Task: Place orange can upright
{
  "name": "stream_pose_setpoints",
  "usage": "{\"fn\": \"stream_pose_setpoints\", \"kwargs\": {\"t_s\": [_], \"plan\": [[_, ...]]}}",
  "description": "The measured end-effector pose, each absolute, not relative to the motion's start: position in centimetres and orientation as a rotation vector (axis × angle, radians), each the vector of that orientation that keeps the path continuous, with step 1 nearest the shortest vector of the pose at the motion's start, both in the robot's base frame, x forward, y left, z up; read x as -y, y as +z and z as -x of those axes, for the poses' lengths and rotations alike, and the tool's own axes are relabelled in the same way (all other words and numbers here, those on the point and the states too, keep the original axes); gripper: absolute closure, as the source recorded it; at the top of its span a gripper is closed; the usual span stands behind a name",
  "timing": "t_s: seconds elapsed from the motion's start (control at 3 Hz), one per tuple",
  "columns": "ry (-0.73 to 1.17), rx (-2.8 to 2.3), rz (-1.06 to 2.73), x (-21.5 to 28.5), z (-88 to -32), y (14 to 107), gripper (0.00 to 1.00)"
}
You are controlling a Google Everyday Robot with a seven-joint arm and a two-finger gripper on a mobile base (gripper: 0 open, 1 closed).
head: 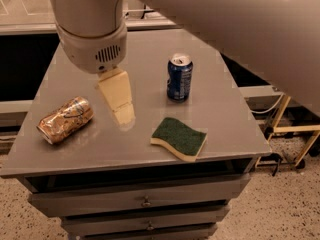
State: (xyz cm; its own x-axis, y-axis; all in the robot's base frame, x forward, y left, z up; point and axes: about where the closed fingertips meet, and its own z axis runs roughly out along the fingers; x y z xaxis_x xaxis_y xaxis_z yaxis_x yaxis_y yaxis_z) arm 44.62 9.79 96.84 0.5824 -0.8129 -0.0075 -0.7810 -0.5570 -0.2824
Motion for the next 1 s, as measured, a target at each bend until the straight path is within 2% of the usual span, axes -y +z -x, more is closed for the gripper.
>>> {"fn": "stream_pose_setpoints", "kwargs": {"t_s": [0.33,1.0], "plan": [[-0.180,-1.316,2.559,-9.8,-44.6,96.8,0.00],[-0.136,-1.167,2.647,-13.3,-46.7,95.3,0.00]]}}
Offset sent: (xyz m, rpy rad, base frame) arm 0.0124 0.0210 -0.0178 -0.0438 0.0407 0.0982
